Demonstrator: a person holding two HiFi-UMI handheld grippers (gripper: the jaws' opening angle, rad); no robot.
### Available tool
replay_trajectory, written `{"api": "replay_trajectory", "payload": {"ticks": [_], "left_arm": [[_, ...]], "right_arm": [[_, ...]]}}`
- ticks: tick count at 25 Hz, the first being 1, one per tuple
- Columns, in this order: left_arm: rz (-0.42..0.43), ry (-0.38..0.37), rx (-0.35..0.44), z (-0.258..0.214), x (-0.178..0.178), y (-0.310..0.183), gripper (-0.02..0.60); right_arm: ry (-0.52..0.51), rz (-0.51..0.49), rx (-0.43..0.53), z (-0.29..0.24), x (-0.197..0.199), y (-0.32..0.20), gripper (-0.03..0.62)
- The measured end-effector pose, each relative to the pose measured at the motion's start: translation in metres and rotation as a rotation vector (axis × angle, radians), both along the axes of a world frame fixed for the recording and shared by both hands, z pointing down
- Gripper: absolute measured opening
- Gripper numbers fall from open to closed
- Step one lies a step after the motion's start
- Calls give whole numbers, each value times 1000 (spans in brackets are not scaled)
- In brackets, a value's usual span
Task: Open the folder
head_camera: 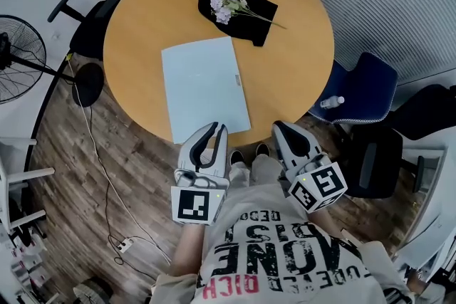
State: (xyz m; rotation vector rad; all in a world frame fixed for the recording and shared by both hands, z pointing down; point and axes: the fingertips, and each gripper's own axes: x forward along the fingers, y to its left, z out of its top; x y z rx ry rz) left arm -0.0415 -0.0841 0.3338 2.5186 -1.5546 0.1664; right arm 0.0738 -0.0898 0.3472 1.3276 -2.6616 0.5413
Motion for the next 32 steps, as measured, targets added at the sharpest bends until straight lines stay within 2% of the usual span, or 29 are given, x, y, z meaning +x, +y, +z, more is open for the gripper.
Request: {"api": "replay_trajectory", "payload": {"ticks": [6, 12, 18, 27, 32], "left_arm": [[5, -2, -40, 10, 7, -5, 52], [12, -48, -62, 23, 15, -11, 52], [111, -233, -70, 47, 33, -13, 92], [251, -390, -135, 105, 56, -9, 121], [343, -580, -165, 144, 66, -4, 166]], "right_arm": [[4, -16, -21, 7, 1, -11, 14], [4, -54, -36, 17, 1, -24, 14], [2, -102, -81, 34, -4, -29, 14], [29, -122, -160, 67, -6, -31, 14], [32, -115, -202, 85, -2, -31, 14]]}}
